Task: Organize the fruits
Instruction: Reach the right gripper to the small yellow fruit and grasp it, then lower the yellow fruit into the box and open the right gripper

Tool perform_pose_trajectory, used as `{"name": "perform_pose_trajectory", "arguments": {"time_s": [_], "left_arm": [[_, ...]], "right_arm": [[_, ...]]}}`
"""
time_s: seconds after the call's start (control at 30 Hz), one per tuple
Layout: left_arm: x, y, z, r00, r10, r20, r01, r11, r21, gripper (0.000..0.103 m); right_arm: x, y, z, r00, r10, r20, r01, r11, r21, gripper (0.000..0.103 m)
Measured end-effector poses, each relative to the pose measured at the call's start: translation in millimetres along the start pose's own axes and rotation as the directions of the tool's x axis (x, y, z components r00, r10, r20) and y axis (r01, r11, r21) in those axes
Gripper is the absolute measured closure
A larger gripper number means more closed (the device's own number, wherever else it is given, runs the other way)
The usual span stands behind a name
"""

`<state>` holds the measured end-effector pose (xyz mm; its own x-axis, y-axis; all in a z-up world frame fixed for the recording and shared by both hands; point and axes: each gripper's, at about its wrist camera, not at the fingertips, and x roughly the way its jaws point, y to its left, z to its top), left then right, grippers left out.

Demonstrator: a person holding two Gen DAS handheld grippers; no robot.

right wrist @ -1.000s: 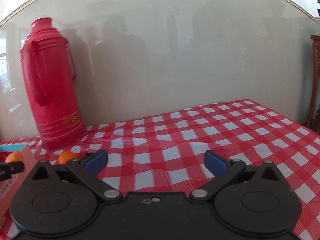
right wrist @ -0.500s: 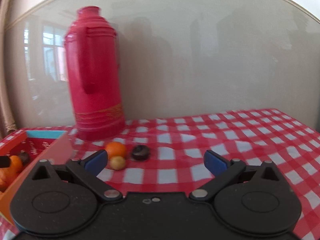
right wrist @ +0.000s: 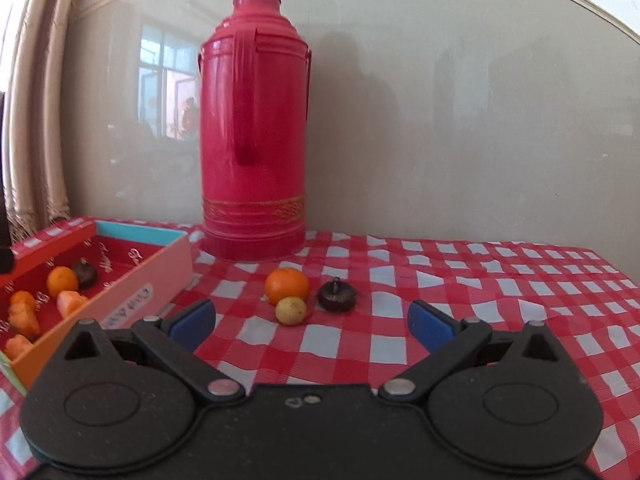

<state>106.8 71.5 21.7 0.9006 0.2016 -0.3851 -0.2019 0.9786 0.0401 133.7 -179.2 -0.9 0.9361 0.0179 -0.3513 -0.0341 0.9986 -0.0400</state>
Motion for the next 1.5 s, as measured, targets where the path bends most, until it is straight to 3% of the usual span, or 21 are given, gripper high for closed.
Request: {"name": "perform_pose_trajectory", "arguments": {"time_s": [0.1,0.47,0.7,0.8,1.07,1.23,1.5], "left_arm": [[4,11,-2,1.000,0.025,-0.006,-0.025,1.000,-0.018,0.000],[18,55,-11,0.997,0.066,-0.051,-0.069,0.995,-0.071,0.000],[27,81,-13,0.993,0.093,-0.073,-0.100,0.989,-0.108,0.000],[29,87,-13,0.992,0.092,-0.082,-0.102,0.988,-0.120,0.000],[25,92,-12,0.992,0.095,-0.082,-0.106,0.985,-0.135,0.000],[17,90,-10,0.992,0.100,-0.075,-0.108,0.987,-0.120,0.000],[11,96,-12,0.989,0.120,-0.085,-0.129,0.985,-0.112,0.000]], "right_arm": [[8,5,4,1.000,-0.010,-0.010,0.009,1.000,-0.029,0.008],[67,28,13,0.991,0.023,-0.134,-0.034,0.997,-0.074,0.052],[95,30,11,0.977,-0.021,-0.212,0.004,0.997,-0.080,0.065],[103,25,11,0.970,-0.019,-0.241,0.007,0.999,-0.051,0.083],[77,21,22,0.987,0.016,-0.159,-0.017,1.000,-0.006,0.085],[42,35,29,0.993,0.099,-0.063,-0.101,0.994,-0.027,0.085],[9,92,30,0.961,0.278,-0.002,-0.277,0.956,-0.099,0.085]]}}
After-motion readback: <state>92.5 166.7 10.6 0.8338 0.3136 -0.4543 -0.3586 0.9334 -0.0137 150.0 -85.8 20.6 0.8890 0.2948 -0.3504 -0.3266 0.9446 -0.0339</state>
